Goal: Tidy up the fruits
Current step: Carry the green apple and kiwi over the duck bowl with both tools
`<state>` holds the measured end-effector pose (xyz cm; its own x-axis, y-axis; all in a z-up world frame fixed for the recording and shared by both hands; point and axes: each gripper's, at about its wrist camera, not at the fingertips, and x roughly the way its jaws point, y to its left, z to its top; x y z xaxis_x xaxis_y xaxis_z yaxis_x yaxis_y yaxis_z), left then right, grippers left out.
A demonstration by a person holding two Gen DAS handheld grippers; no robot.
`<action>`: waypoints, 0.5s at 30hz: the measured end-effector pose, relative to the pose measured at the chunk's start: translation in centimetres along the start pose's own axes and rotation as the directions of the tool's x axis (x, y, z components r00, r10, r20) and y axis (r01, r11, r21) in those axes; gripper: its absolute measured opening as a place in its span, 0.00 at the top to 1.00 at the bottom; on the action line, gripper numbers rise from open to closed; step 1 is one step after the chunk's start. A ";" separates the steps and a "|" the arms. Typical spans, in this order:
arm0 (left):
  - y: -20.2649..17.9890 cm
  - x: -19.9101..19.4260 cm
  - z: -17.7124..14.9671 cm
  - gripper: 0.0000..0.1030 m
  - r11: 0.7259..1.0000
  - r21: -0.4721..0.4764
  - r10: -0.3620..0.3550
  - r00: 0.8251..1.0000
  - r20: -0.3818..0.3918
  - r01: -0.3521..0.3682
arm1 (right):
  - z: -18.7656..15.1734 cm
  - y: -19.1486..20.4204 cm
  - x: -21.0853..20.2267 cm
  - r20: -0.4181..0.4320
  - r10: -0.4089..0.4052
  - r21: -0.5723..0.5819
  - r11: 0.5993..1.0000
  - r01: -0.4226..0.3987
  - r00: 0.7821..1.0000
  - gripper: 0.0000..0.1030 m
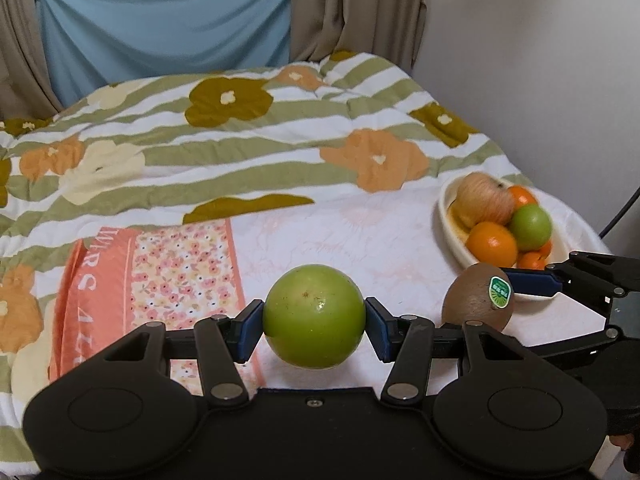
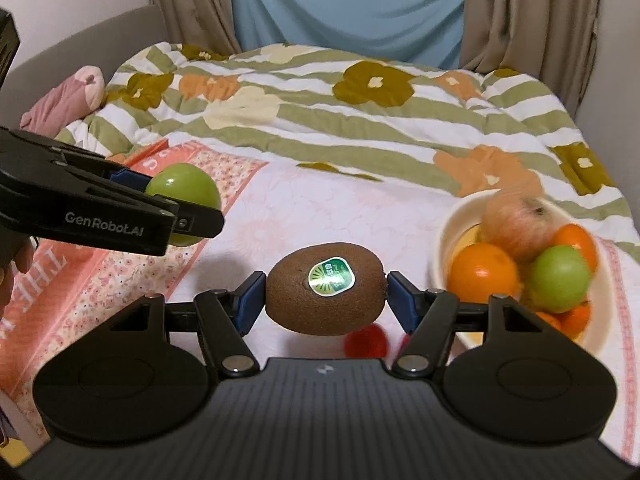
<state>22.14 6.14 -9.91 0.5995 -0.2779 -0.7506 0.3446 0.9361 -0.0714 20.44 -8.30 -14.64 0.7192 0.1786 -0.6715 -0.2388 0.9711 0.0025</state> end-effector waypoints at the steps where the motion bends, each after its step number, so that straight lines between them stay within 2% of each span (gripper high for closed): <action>1: -0.5 -0.4 0.1 0.44 1.000 -0.002 0.001 1.000 0.008 -0.001 | 0.0 -0.4 -0.6 0.004 -0.005 -0.001 1.000 0.005 1.000 0.22; 9: -5.2 -2.7 1.1 0.44 1.000 -0.009 0.012 0.999 0.052 -0.012 | 0.0 -5.0 -5.7 0.043 -0.026 0.022 0.999 0.025 0.999 0.22; 15: -9.7 -2.4 1.8 0.44 1.000 0.005 -0.007 0.998 0.068 0.007 | -0.5 -9.4 -7.9 0.057 -0.038 0.040 0.999 0.036 0.998 0.22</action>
<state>18.67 -2.68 -6.19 0.6444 -0.2987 -0.7039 0.3520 0.9331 -0.0737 16.66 -18.95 -9.78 0.7635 0.1505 -0.6280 -0.1870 0.9823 0.0080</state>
